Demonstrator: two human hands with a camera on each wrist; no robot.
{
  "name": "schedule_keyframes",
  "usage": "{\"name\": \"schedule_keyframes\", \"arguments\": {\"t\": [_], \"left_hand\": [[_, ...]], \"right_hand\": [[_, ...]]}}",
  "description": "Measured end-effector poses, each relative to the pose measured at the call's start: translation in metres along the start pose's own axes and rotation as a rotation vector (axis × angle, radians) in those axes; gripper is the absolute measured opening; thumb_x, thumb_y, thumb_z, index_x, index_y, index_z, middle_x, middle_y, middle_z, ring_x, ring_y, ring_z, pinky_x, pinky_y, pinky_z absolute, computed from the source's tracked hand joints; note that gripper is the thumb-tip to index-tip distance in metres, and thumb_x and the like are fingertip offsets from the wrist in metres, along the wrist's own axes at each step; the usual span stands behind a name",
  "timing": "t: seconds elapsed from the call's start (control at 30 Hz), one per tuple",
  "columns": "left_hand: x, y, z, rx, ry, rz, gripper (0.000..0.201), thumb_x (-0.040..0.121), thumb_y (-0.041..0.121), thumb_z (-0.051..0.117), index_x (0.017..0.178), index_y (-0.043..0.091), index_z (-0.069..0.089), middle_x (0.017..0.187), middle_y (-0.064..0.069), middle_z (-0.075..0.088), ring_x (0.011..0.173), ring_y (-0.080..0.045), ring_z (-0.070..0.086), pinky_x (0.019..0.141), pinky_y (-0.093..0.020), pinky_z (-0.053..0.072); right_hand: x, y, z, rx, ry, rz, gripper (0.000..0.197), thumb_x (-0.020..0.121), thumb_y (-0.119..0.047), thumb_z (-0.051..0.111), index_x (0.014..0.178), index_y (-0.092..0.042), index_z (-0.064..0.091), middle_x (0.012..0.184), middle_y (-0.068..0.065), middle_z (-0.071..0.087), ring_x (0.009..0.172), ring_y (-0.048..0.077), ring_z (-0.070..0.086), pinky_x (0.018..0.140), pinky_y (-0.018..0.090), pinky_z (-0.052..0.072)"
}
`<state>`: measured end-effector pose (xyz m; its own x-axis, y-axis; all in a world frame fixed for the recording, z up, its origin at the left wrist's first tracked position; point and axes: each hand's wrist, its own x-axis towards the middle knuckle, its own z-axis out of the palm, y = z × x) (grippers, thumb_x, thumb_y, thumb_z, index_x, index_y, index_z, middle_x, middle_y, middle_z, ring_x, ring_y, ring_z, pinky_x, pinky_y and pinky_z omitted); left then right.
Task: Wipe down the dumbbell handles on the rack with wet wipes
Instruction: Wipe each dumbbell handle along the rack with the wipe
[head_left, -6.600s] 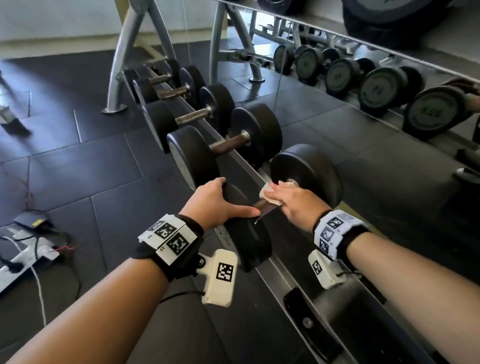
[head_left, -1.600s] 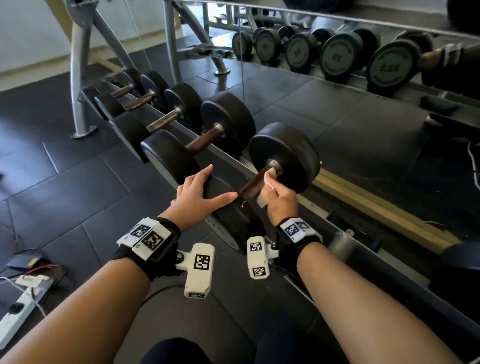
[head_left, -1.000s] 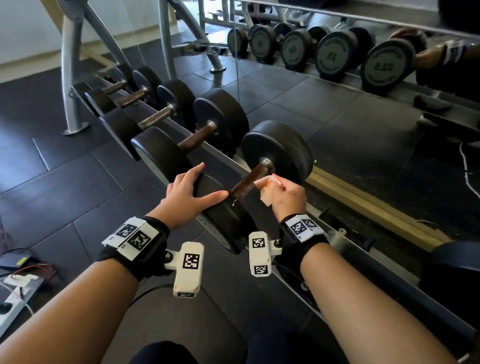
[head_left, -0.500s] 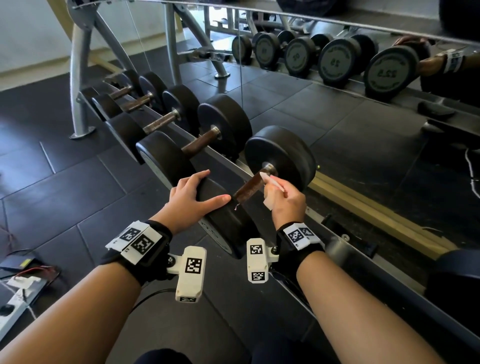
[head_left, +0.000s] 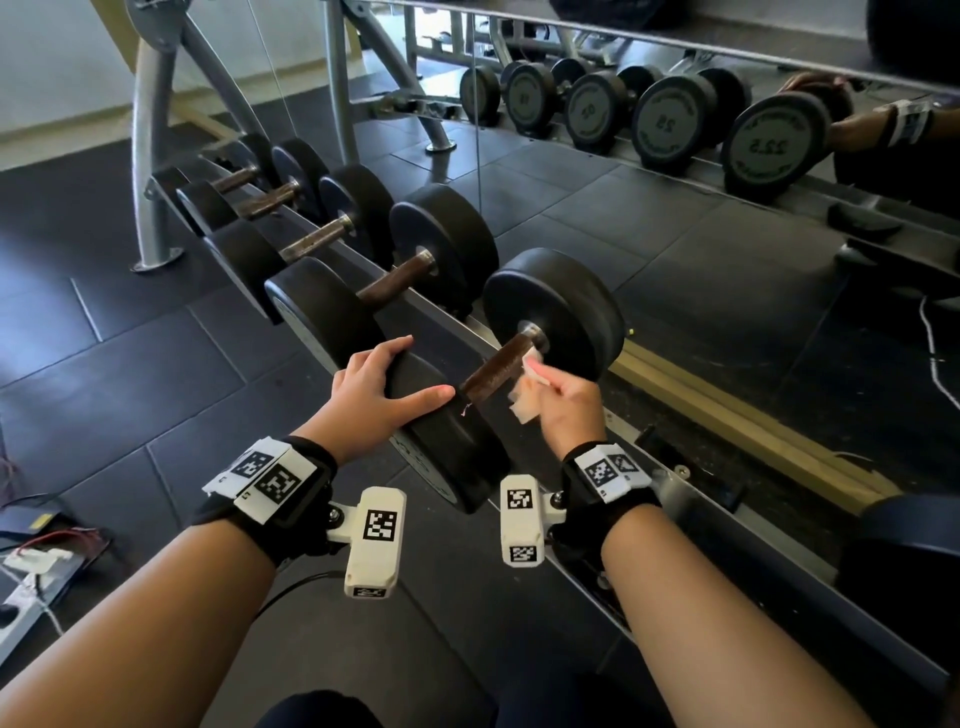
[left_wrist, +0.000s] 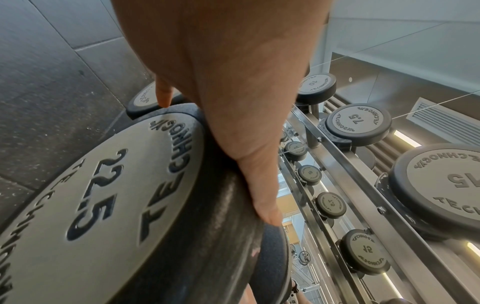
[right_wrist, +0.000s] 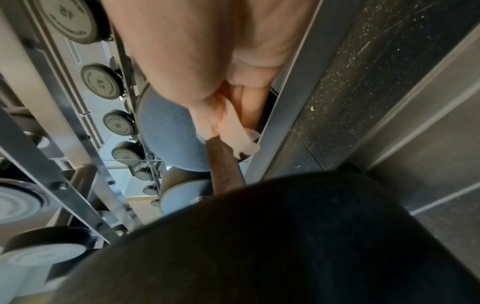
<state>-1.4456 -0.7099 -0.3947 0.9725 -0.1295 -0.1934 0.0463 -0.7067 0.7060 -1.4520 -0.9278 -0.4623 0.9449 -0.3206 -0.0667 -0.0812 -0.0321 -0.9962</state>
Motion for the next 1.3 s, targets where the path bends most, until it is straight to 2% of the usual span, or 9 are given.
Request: {"name": "schedule_keyframes", "arguments": {"t": [0.1, 0.23, 0.37, 0.47, 0.6, 0.8, 0.93, 1.03, 1.3], "left_hand": [[0.001, 0.0, 0.0, -0.001, 0.002, -0.002, 0.103, 0.059, 0.077, 0.06, 0.149, 0.042, 0.025, 0.149, 0.003, 0.028, 0.138, -0.023, 0.021, 0.112, -0.048, 0.029], [0.001, -0.001, 0.0, 0.005, 0.0, 0.001, 0.102, 0.059, 0.077, 0.059, 0.149, 0.042, 0.025, 0.149, 0.003, 0.027, 0.138, -0.024, 0.022, 0.112, -0.047, 0.029], [0.001, 0.0, 0.0, -0.004, 0.006, -0.004, 0.103, 0.059, 0.076, 0.06, 0.149, 0.041, 0.026, 0.149, 0.003, 0.027, 0.138, -0.024, 0.022, 0.112, -0.047, 0.028], [0.001, 0.0, 0.0, -0.003, -0.002, 0.0, 0.102, 0.059, 0.075, 0.06, 0.149, 0.041, 0.026, 0.149, 0.002, 0.027, 0.138, -0.025, 0.022, 0.113, -0.048, 0.029], [0.001, 0.0, 0.0, 0.002, 0.006, 0.001, 0.1, 0.061, 0.074, 0.06, 0.149, 0.041, 0.026, 0.149, 0.002, 0.028, 0.138, -0.024, 0.023, 0.112, -0.047, 0.029], [0.002, -0.002, 0.001, 0.01, 0.019, -0.003, 0.1, 0.06, 0.076, 0.061, 0.148, 0.043, 0.028, 0.147, 0.003, 0.03, 0.137, -0.023, 0.024, 0.113, -0.048, 0.029], [0.003, -0.002, 0.002, 0.006, 0.029, -0.004, 0.1, 0.059, 0.076, 0.061, 0.148, 0.043, 0.028, 0.147, 0.003, 0.03, 0.137, -0.023, 0.023, 0.112, -0.047, 0.028], [0.003, -0.002, 0.001, 0.005, 0.014, -0.012, 0.102, 0.057, 0.077, 0.06, 0.148, 0.044, 0.027, 0.148, 0.004, 0.029, 0.137, -0.023, 0.023, 0.112, -0.048, 0.028], [0.003, -0.002, 0.0, 0.005, 0.006, -0.012, 0.1, 0.059, 0.076, 0.061, 0.148, 0.044, 0.027, 0.147, 0.004, 0.029, 0.137, -0.023, 0.025, 0.113, -0.05, 0.03]], "right_hand": [[0.01, 0.002, 0.004, -0.078, -0.055, -0.01, 0.031, 0.102, -0.03, 0.049, 0.129, -0.023, 0.063, 0.112, -0.01, 0.062, 0.11, 0.01, 0.057, 0.079, 0.003, 0.041], [-0.003, 0.01, 0.017, -0.016, -0.14, 0.037, 0.033, 0.103, -0.027, 0.047, 0.133, -0.031, 0.058, 0.133, 0.0, 0.059, 0.125, 0.017, 0.053, 0.111, 0.038, 0.041], [-0.021, 0.01, 0.015, 0.013, -0.346, 0.134, 0.026, 0.098, -0.043, 0.052, 0.117, -0.039, 0.07, 0.125, -0.001, 0.064, 0.12, 0.016, 0.056, 0.11, 0.041, 0.042], [-0.021, -0.002, 0.001, -0.079, -0.436, 0.104, 0.026, 0.097, -0.044, 0.054, 0.115, -0.036, 0.071, 0.114, -0.011, 0.068, 0.108, 0.0, 0.06, 0.093, 0.016, 0.046], [-0.006, -0.012, -0.008, -0.059, -0.164, 0.042, 0.031, 0.103, -0.036, 0.047, 0.117, -0.022, 0.07, 0.094, -0.01, 0.066, 0.069, -0.011, 0.059, 0.055, -0.002, 0.039], [-0.013, -0.006, 0.014, -0.082, -0.208, 0.035, 0.029, 0.103, -0.022, 0.046, 0.122, -0.022, 0.068, 0.099, -0.009, 0.063, 0.104, 0.008, 0.06, 0.072, 0.001, 0.043], [-0.021, 0.006, 0.017, -0.244, -0.379, 0.046, 0.029, 0.102, -0.041, 0.046, 0.123, -0.039, 0.065, 0.128, 0.003, 0.062, 0.121, 0.023, 0.056, 0.107, 0.04, 0.043], [-0.019, -0.007, 0.004, -0.206, -0.451, 0.091, 0.027, 0.098, -0.044, 0.052, 0.116, -0.036, 0.071, 0.118, -0.006, 0.068, 0.113, 0.012, 0.06, 0.106, 0.036, 0.043], [-0.008, -0.017, 0.006, -0.187, -0.253, 0.011, 0.033, 0.098, -0.028, 0.056, 0.128, -0.017, 0.064, 0.123, 0.001, 0.063, 0.113, 0.012, 0.056, 0.083, 0.014, 0.037]]}}
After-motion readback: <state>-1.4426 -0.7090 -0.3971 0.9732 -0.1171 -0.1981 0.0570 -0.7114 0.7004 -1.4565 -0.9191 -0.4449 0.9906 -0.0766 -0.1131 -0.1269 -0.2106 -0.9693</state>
